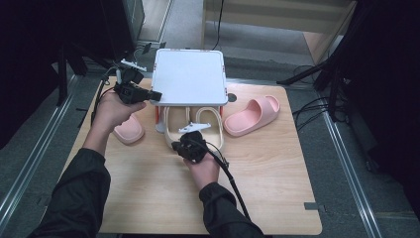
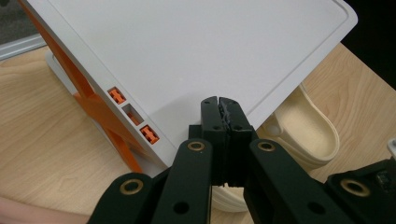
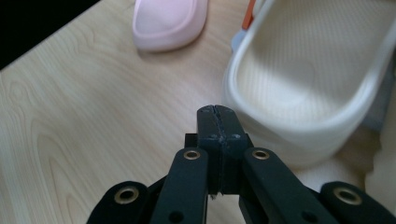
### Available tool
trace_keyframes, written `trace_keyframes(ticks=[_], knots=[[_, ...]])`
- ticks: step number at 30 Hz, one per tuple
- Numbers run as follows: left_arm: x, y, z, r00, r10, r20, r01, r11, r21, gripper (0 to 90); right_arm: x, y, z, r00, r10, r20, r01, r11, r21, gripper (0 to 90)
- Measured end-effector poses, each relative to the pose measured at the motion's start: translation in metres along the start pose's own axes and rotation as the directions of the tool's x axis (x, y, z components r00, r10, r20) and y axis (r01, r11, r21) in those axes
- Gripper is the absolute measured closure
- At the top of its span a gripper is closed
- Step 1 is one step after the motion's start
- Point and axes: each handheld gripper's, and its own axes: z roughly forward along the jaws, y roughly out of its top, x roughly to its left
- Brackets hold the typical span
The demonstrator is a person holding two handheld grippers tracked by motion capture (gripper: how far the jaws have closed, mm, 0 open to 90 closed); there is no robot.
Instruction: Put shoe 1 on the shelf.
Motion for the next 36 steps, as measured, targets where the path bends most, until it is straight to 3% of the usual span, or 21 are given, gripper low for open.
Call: trace_keyframes(ticks=[3,6,8,10,12,21,28,30,36], knots=[[0.000,0.000,0.000,1.0000,-0.002,-0.003,0.002,1.0000,0.000,89.5,-0.002,-0.010,-0.002,0.9999,0.014,0.009,-0.014,1.000,0.003,90.0],[-0.001,0.000,0.000,1.0000,-0.001,-0.003,0.001,1.0000,0.001,89.5,-0.006,-0.011,-0.001,0.9984,0.009,0.056,-0.009,1.000,0.012,90.0],[0.000,0.000,0.000,1.0000,-0.004,-0.004,0.004,1.0000,-0.001,89.5,-0.008,-0.008,0.001,0.9970,0.007,0.077,-0.007,1.000,0.002,90.0],[0.000,0.000,0.000,1.0000,-0.004,-0.001,0.004,1.0000,-0.001,89.5,-0.009,-0.005,0.002,0.9976,0.014,0.068,-0.014,1.000,0.003,90.0],[0.000,0.000,0.000,1.0000,-0.005,0.000,0.005,1.0000,-0.002,89.4,-0.009,0.003,0.010,0.9951,0.004,0.099,-0.005,1.000,0.011,90.0],[0.000,0.000,0.000,0.9999,-0.008,-0.006,0.008,1.0000,-0.001,89.4,-0.014,0.024,0.032,0.9880,0.041,0.149,-0.041,0.999,-0.002,90.0],[0.000,-0.001,0.000,1.0000,-0.009,-0.003,0.009,1.0000,-0.003,89.4,-0.020,0.031,0.039,0.9867,0.058,0.152,-0.056,0.998,-0.014,90.0],[0.001,-0.001,-0.001,0.9999,-0.010,-0.003,0.010,0.9999,-0.004,89.5,-0.021,0.030,0.037,0.9885,0.071,0.134,-0.070,0.998,-0.009,90.0],[0.001,-0.001,-0.001,0.9998,-0.019,-0.003,0.019,0.9998,-0.002,89.4,-0.009,0.023,0.019,0.9955,0.042,0.085,-0.039,0.999,-0.038,90.0]])
